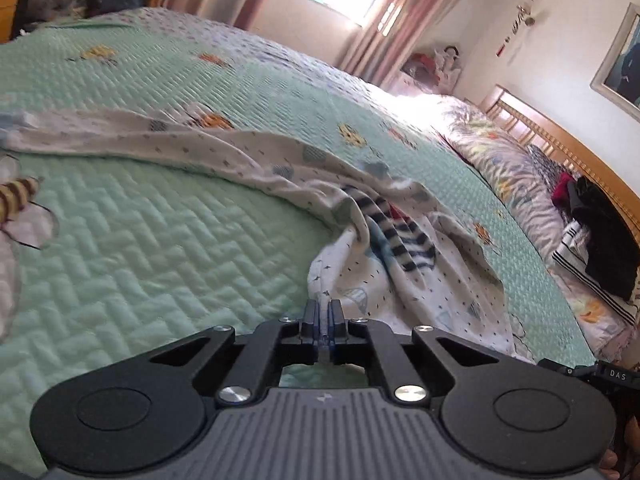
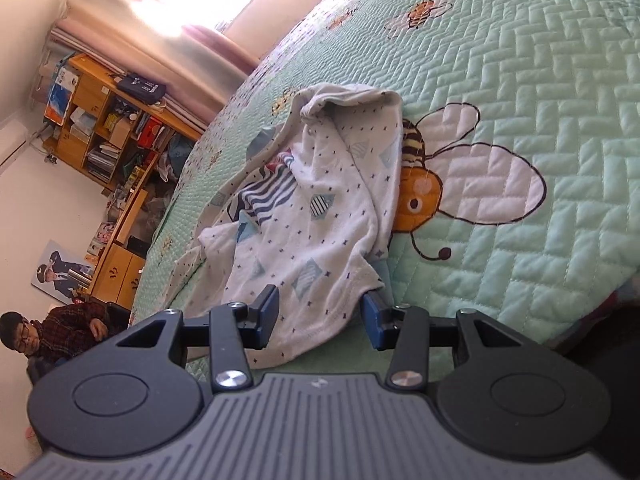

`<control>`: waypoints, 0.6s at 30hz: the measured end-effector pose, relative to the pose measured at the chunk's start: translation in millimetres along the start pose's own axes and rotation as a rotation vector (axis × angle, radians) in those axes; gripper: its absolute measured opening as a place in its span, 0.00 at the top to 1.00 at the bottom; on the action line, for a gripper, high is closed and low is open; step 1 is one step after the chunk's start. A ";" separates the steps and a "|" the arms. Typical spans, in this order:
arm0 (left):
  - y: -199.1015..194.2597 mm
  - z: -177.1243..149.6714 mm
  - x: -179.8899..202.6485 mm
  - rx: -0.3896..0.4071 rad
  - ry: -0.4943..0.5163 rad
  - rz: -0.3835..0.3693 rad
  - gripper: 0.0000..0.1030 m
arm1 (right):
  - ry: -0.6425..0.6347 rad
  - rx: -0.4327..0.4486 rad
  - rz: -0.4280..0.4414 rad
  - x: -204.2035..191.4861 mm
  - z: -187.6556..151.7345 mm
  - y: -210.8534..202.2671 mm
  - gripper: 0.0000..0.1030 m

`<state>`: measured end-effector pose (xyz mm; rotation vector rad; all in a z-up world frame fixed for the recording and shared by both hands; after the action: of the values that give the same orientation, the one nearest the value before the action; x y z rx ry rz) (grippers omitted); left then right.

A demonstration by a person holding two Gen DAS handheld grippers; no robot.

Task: Fold clothes
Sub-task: 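Grasp the romper hem with the left gripper and smooth it flat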

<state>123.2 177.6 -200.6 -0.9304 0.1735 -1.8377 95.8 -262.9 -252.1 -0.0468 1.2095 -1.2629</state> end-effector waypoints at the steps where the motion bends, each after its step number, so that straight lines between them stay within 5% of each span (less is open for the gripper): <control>1: -9.5 1.4 -10.9 0.006 -0.018 0.022 0.96 | 0.014 0.004 0.005 0.8 0.6 -0.9 0.54; 8: -39.9 -5.2 -58.3 0.032 -0.119 0.134 0.90 | 0.120 0.023 -0.023 21.5 4.8 -5.1 0.54; 18: -23.9 -9.0 16.9 0.013 0.055 -0.027 0.71 | 0.164 0.114 -0.087 41.6 37.2 -13.8 0.54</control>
<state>96.8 172.0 -186.0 -0.8773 0.1835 -1.8879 105.1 -319.6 -254.8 0.0893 1.2841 -1.4322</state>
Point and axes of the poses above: each gripper's, at about its wrist camera, not at the fingertips, and y roughly the way its jaws point, x to its right, z to its top, the point moved 4 cm from there along y, roughly the way its jaws point, and after that the axes turned 9 degrees about -z, right-handed, at the moved point
